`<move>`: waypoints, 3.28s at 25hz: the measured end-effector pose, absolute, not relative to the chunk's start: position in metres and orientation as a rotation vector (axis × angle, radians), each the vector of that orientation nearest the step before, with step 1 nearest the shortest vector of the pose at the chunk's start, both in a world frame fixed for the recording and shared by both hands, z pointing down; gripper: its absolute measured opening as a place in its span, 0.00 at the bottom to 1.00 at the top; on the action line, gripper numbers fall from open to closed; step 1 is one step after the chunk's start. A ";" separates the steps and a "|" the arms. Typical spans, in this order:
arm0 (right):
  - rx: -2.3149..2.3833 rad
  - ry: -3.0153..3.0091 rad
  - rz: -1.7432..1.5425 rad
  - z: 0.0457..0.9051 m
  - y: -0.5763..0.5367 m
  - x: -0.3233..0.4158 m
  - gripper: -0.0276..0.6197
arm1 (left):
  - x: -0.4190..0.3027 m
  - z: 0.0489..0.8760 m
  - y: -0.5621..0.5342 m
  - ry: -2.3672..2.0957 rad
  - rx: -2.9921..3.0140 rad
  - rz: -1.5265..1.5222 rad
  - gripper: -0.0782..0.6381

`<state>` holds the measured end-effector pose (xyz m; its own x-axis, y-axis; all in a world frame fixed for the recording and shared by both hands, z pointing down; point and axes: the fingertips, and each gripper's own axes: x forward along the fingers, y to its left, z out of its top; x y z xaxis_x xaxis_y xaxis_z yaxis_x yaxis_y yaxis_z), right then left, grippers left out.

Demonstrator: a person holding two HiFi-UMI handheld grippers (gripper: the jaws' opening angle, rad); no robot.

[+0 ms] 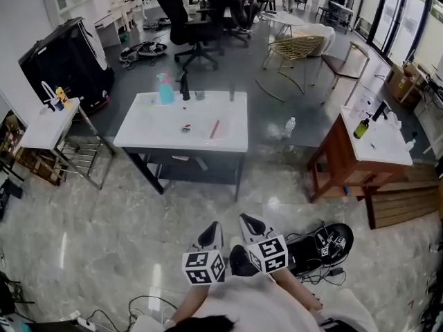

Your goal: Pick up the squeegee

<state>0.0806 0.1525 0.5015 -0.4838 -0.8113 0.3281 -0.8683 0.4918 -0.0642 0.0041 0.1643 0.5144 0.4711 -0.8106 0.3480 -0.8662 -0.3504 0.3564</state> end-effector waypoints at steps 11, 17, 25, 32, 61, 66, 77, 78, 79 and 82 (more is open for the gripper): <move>1.325 -2.500 0.322 0.508 0.056 0.093 0.09 | 0.013 0.512 0.069 -1.468 2.168 0.153 0.15; 1.282 -2.512 0.306 0.510 0.008 0.105 0.09 | 0.030 0.511 0.021 -1.489 2.164 0.163 0.15; 1.264 -2.525 0.295 0.515 -0.037 0.126 0.09 | 0.056 0.515 -0.019 -1.506 2.155 0.160 0.15; 1.199 -2.542 0.308 0.522 -0.055 0.127 0.09 | 0.061 0.522 -0.035 -1.542 2.109 0.157 0.15; 1.127 -2.534 0.347 0.543 -0.129 0.082 0.09 | 0.018 0.527 -0.113 -1.592 2.092 0.186 0.15; 1.133 -2.514 0.343 0.544 -0.156 0.069 0.09 | 0.006 0.526 -0.141 -1.583 2.101 0.188 0.15; 1.143 -2.484 0.399 0.541 -0.216 0.031 0.09 | -0.028 0.520 -0.202 -1.534 2.139 0.217 0.15; 1.145 -2.478 0.398 0.542 -0.221 0.028 0.09 | -0.031 0.520 -0.207 -1.528 2.142 0.215 0.15; 1.145 -2.470 0.400 0.543 -0.225 0.025 0.09 | -0.034 0.521 -0.212 -1.522 2.144 0.214 0.15; 1.139 -2.459 0.429 0.547 -0.237 0.011 0.09 | -0.045 0.524 -0.227 -1.495 2.146 0.204 0.15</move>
